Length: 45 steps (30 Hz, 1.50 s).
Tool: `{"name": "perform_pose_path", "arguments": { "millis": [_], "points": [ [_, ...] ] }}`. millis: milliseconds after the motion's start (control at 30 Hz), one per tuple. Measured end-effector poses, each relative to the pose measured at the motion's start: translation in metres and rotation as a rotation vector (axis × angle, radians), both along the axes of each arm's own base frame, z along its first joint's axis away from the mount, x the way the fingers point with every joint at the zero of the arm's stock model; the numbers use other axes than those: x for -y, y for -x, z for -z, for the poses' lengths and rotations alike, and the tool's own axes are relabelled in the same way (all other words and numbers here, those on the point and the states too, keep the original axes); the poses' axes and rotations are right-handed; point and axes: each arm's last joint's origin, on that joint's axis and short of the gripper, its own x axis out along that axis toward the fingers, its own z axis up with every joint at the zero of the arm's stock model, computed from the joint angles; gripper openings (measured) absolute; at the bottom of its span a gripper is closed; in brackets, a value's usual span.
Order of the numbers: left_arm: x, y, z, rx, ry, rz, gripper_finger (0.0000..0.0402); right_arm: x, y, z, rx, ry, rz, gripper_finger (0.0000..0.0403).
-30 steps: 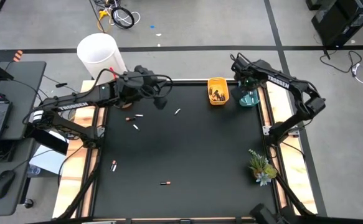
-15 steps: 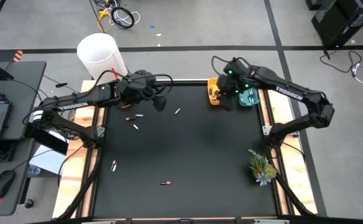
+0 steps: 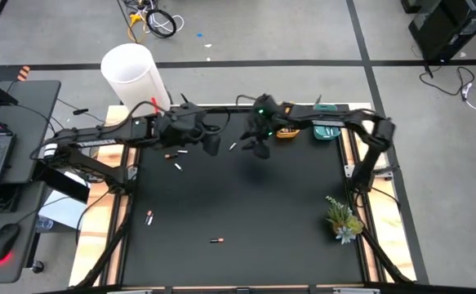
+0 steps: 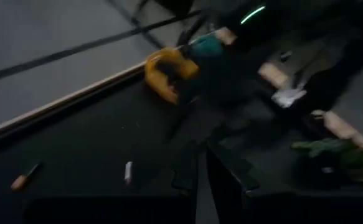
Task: Sort batteries
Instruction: Put the silver battery into the blue bin
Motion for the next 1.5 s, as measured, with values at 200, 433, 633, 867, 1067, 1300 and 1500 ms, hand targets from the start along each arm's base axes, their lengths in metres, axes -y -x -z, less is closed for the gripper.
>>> {"name": "perform_pose_path", "arguments": {
  "millis": [200,433,633,867,1067,1300,1500],
  "points": [
    [0.010,0.006,-0.001,-0.013,0.025,0.024,0.0046,0.010,-0.021,0.047,-0.022,-0.029,-0.020,0.0255],
    [0.017,0.009,0.002,-0.051,0.039,0.048,0.0046,0.014,-0.045,0.064,-0.173,0.077,-0.006,0.0288],
    [0.015,0.007,0.003,-0.053,0.031,0.026,0.0046,0.018,-0.067,0.050,-0.149,0.093,-0.033,0.0269],
    [0.016,0.006,0.004,-0.057,0.045,0.019,0.0046,0.032,-0.060,0.054,-0.140,0.128,-0.032,0.0234],
    [0.015,-0.007,0.026,-0.170,0.046,0.024,0.0046,0.041,-0.031,0.022,-0.206,0.027,0.057,0.0204],
    [0.013,-0.034,0.104,-0.104,-0.011,0.150,0.0036,0.049,0.028,-0.026,-0.160,0.050,0.189,0.0165],
    [-0.002,-0.019,0.172,0.120,-0.049,-0.021,0.0011,0.034,0.074,-0.037,-0.124,0.032,0.272,0.0155]
  ]
}}
